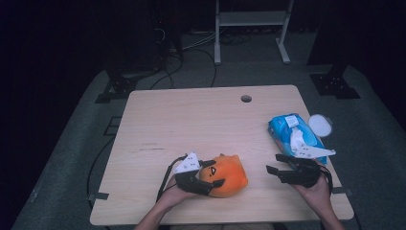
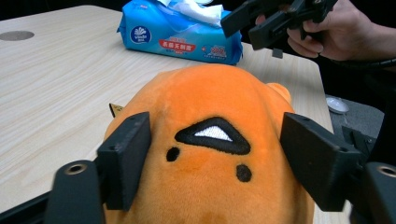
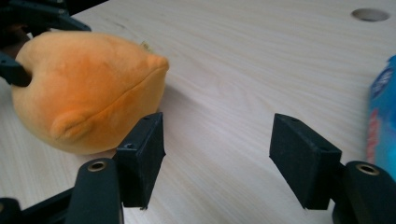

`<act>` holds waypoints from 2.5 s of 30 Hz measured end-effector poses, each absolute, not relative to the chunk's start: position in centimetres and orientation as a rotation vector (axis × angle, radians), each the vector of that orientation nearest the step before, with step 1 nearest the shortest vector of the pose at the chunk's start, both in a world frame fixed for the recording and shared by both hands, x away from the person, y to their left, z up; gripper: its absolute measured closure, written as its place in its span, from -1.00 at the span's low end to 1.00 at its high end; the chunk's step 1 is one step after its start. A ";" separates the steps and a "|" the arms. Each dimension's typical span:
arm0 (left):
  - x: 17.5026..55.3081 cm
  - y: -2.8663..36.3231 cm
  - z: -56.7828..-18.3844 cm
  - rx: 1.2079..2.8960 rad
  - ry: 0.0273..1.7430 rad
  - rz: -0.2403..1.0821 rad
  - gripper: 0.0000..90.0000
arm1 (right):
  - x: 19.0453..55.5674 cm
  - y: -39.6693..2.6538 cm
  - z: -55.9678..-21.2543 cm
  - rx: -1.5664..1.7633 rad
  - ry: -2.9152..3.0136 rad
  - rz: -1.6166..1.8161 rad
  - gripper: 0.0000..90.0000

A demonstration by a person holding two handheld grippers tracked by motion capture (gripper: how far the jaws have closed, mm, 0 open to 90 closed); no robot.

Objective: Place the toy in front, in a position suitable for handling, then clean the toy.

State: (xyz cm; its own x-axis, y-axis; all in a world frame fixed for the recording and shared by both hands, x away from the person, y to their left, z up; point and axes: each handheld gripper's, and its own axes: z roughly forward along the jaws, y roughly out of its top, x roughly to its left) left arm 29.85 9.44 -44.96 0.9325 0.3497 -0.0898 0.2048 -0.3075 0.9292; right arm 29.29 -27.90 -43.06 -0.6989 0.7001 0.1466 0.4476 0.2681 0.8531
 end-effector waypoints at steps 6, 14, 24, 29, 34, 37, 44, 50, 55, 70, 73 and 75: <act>29.6 9.2 -44.8 1.919 0.384 0.166 -0.54 | 29.7 -29.6 -41.1 1.066 2.159 1.417 -0.25; 29.6 9.4 -45.0 1.919 0.375 0.163 -0.58 | 32.6 -31.9 -40.0 1.113 2.060 1.264 -0.23; 29.1 9.3 -45.2 1.934 0.372 0.182 -0.61 | 36.0 -33.5 -42.5 1.235 2.056 1.055 0.15; 29.0 9.3 -45.3 1.930 0.380 0.186 -0.61 | 36.3 -34.0 -43.2 1.295 2.041 1.075 0.40; 28.7 9.2 -45.3 1.944 0.370 0.205 -0.65 | 36.3 -34.4 -43.2 1.336 2.043 1.124 0.77; 28.7 9.1 -45.3 1.941 0.370 0.206 -0.66 | 36.2 -34.7 -43.0 1.354 2.040 1.152 0.86; 28.9 9.2 -45.5 1.921 0.383 0.195 -0.66 | 34.9 -35.4 -41.0 1.339 2.001 1.254 0.89; 28.9 9.3 -45.6 1.921 0.382 0.196 -0.66 | 33.3 -35.2 -39.4 1.285 2.013 1.293 0.90; 29.1 9.3 -45.7 1.911 0.390 0.187 -0.66 | 31.2 -33.8 -37.0 1.169 2.071 1.333 0.90; 29.2 9.4 -45.8 1.902 0.398 0.178 -0.66 | 25.6 -25.2 -34.1 0.796 2.365 1.564 0.89; 29.3 9.4 -45.8 1.902 0.395 0.178 -0.66 | 24.9 -23.5 -34.1 0.739 2.428 1.588 0.89; 29.3 9.4 -45.9 1.902 0.395 0.175 -0.66 | 24.5 -22.5 -34.1 0.699 2.466 1.608 0.89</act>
